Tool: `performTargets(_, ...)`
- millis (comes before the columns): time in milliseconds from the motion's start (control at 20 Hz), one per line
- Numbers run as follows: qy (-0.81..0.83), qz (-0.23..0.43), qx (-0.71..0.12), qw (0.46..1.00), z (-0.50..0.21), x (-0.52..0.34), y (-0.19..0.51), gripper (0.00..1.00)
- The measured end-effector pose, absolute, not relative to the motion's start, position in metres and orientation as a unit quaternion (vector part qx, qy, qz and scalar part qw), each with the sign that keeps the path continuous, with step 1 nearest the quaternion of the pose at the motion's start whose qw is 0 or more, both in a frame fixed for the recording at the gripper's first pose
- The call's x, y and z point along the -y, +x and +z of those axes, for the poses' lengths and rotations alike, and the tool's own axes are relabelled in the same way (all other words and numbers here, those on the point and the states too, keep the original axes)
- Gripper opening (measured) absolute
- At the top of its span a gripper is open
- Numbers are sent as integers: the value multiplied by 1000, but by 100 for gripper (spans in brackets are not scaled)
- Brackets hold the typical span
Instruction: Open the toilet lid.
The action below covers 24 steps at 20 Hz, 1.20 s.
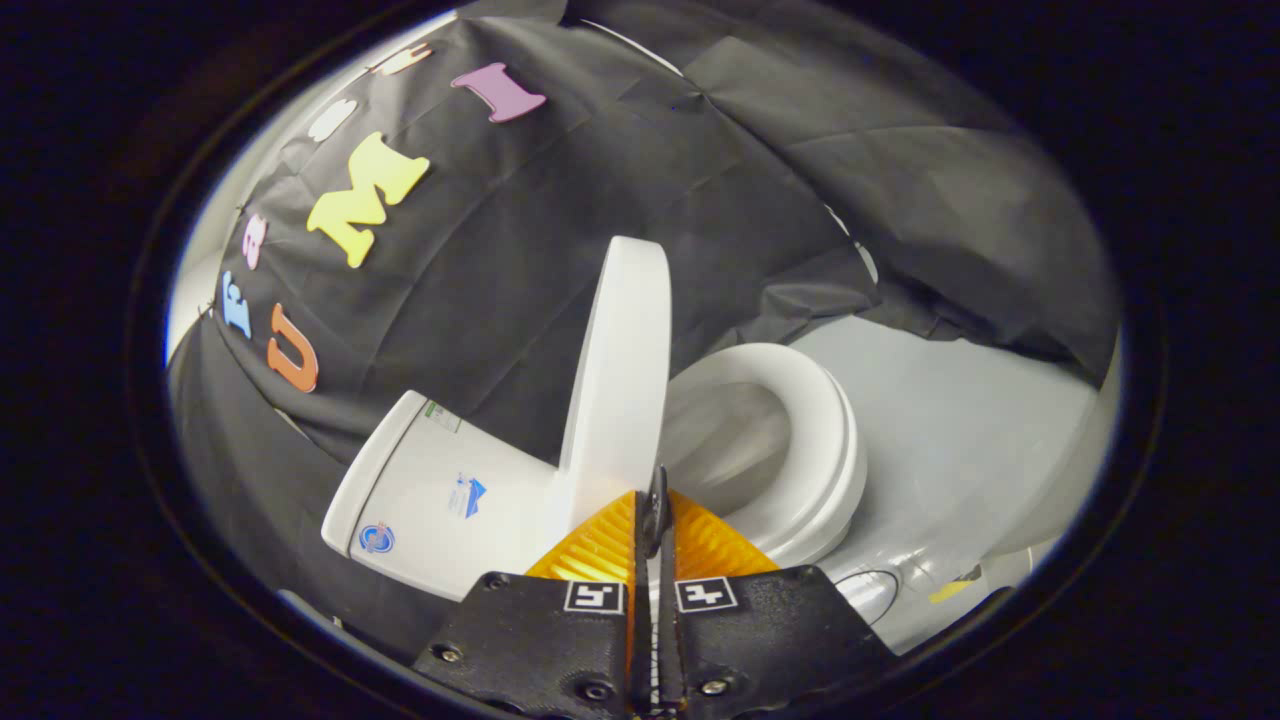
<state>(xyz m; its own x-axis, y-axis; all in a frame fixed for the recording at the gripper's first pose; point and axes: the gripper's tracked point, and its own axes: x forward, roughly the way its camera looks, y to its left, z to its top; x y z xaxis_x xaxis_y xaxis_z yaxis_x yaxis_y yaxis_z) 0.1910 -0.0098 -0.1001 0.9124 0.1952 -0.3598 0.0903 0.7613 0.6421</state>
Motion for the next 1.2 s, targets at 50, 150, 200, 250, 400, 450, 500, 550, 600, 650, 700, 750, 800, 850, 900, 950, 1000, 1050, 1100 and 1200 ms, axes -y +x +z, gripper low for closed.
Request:
performTargets(50,333,27,-204,920,-96,7,191,6)
performTargets(150,315,18,-198,928,-89,1,190,6)
performTargets(200,307,13,-198,931,-86,-1,190,6)
performTargets(250,299,8,-198,934,-84,-4,191,6)
performTargets(400,292,-1,-195,936,-77,-9,190,6)
performTargets(450,288,-4,-195,938,-77,-10,190,6)
performTargets(500,286,-7,-194,938,-76,-11,190,6)
performTargets(550,283,-9,-192,940,-74,-13,189,6)
performTargets(600,280,-10,-191,941,-72,-16,189,6)
performTargets(650,275,-11,-190,942,-70,-19,189,6)
performTargets(700,270,-11,-187,944,-67,-22,189,6)
performTargets(750,266,-9,-184,946,-63,-25,188,6)
performTargets(800,260,-8,-181,948,-59,-28,187,6)
performTargets(850,252,-7,-180,951,-56,-32,188,6)
performTargets(900,245,-7,-178,953,-54,-36,188,6)
performTargets(950,238,-8,-177,955,-52,-39,188,6)
performTargets(1000,230,-9,-175,957,-49,-42,188,6)
performTargets(1050,221,-9,-174,959,-47,-44,187,6)
performTargets(1100,215,-9,-173,961,-44,-47,186,6)
performTargets(1200,207,-6,-170,963,-38,-55,186,6)
